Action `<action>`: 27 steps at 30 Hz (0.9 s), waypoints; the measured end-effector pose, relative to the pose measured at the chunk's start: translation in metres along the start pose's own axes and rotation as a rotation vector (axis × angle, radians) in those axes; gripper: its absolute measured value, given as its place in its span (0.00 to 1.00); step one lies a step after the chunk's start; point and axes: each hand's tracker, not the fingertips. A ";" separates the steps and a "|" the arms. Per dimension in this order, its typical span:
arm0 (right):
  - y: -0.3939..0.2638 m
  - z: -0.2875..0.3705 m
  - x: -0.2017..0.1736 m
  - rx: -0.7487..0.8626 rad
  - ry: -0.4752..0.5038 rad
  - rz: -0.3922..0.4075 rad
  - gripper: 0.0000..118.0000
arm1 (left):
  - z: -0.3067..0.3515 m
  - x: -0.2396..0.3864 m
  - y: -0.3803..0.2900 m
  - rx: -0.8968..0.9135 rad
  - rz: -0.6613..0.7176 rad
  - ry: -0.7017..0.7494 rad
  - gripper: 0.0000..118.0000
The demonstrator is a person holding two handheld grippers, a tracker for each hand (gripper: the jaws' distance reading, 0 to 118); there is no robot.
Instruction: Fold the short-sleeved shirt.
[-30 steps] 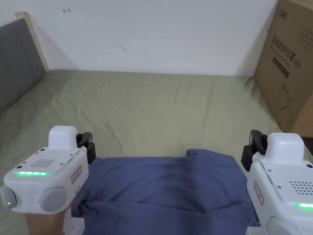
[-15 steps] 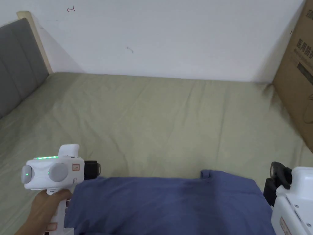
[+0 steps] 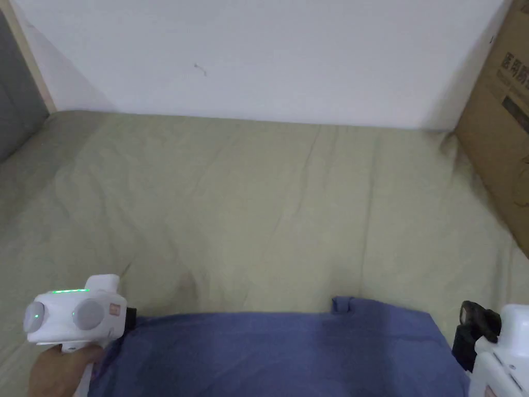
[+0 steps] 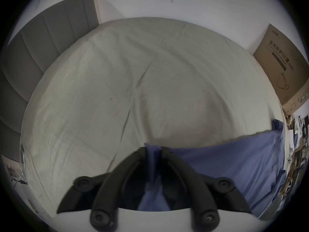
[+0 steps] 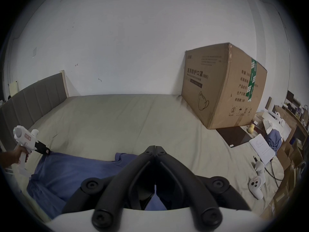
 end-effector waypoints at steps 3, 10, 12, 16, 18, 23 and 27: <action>0.002 -0.031 0.012 -0.063 0.007 -0.020 0.13 | 0.009 0.003 -0.001 0.041 -0.030 -0.013 0.03; -0.013 -0.133 0.031 -0.340 0.077 -0.039 0.95 | 0.077 0.009 -0.013 0.222 -0.019 -0.142 0.03; -0.024 -0.166 0.028 -0.431 0.071 0.000 0.95 | 0.086 0.009 -0.013 0.234 -0.019 -0.160 0.03; -0.045 -0.207 0.024 -0.553 0.085 0.003 0.73 | 0.098 0.012 -0.015 0.244 -0.015 -0.173 0.03; -0.053 -0.217 0.023 -0.572 0.075 -0.007 0.53 | 0.099 0.013 -0.016 0.242 -0.016 -0.172 0.03; -0.051 -0.196 0.016 -0.531 0.119 0.009 0.04 | 0.097 0.006 -0.020 0.227 -0.001 -0.160 0.03; -0.036 -0.156 0.017 -0.429 0.136 0.055 0.04 | 0.104 -0.002 -0.026 0.231 0.037 -0.151 0.03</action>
